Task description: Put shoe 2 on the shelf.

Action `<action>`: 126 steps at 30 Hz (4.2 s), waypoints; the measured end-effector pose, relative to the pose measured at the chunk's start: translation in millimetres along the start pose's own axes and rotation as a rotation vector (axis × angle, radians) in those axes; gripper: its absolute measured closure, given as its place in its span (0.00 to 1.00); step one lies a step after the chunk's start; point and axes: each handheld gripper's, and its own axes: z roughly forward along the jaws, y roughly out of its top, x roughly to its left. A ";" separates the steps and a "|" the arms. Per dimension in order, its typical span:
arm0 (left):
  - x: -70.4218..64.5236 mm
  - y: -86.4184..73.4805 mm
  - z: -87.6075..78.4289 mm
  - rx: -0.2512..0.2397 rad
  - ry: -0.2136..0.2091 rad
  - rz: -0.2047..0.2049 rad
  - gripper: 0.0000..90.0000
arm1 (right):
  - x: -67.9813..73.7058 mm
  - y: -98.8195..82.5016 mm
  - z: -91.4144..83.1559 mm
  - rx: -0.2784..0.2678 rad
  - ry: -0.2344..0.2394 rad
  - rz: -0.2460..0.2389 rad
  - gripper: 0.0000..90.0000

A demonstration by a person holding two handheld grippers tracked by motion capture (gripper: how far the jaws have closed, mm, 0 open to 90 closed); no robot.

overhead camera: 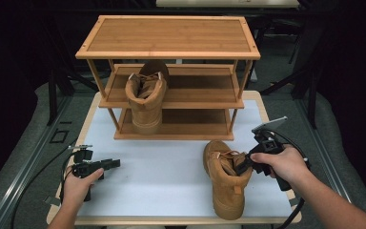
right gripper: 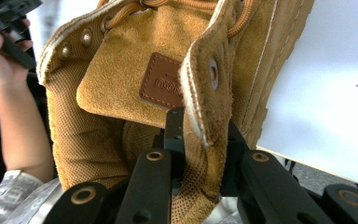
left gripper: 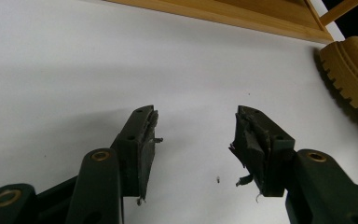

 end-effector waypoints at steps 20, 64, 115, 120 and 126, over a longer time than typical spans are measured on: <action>0.6 -0.6 0.7 -0.001 -0.002 -0.004 0.53 | 55.8 -10.8 -50.1 -0.076 0.096 -0.075 0.87; 4.4 -0.3 -0.4 -0.003 -0.001 -0.006 0.53 | 108.4 43.3 -98.4 -0.350 0.274 -0.162 0.87; 5.3 2.0 0.9 0.002 0.001 -0.003 0.54 | 125.6 106.0 -33.6 -0.653 0.274 -0.160 0.75; -2.2 12.1 -2.7 -0.027 -0.022 0.001 0.54 | 134.1 106.1 -39.0 -0.624 0.227 -0.171 0.66; -33.6 48.6 -25.6 -0.104 -0.009 0.132 0.56 | 135.2 101.9 -47.1 -0.623 0.225 -0.182 0.62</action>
